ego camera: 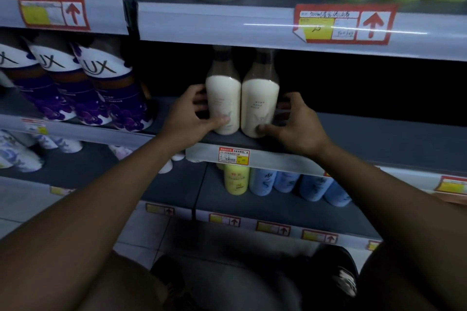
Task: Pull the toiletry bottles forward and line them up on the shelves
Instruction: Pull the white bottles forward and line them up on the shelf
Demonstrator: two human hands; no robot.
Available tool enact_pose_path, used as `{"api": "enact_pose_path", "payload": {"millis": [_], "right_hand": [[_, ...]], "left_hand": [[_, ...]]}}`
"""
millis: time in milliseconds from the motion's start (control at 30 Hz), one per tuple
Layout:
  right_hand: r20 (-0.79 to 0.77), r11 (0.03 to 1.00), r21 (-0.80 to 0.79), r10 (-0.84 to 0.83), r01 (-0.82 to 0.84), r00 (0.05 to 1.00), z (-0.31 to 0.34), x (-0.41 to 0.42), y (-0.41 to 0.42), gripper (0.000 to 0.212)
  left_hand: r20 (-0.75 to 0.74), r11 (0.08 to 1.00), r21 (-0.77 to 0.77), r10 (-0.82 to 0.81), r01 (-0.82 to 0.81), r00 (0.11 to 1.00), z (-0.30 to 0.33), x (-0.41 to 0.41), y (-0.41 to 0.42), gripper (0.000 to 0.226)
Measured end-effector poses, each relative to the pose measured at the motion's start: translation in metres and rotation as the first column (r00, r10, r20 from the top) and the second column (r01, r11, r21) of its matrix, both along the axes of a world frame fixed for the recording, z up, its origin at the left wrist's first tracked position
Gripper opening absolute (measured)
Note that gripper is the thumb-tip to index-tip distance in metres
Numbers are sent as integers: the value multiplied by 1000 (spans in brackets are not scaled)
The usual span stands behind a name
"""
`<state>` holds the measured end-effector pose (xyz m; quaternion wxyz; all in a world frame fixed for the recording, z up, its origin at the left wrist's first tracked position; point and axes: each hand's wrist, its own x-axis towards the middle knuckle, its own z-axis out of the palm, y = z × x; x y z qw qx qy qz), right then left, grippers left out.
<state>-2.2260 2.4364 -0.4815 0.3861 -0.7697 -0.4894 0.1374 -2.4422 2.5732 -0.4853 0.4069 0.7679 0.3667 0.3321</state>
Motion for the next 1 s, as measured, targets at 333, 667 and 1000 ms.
{"api": "enact_pose_path", "payload": {"millis": [333,667,1000], "right_hand": [[65,998,64,-29,25,997,-22,-13,20,72],[115,997,15,-83,82,990,-26,-18,72,61],[162,995,-4,-98,100,982,-24,-23,93,56]], "left_hand": [[-3,988,77,132,-131,991,-18,14,18,75],[2,979,22,203,-203,979,-28,16,68,54],[-4,973,70,219,-218,976,-31,14,89,59]]}}
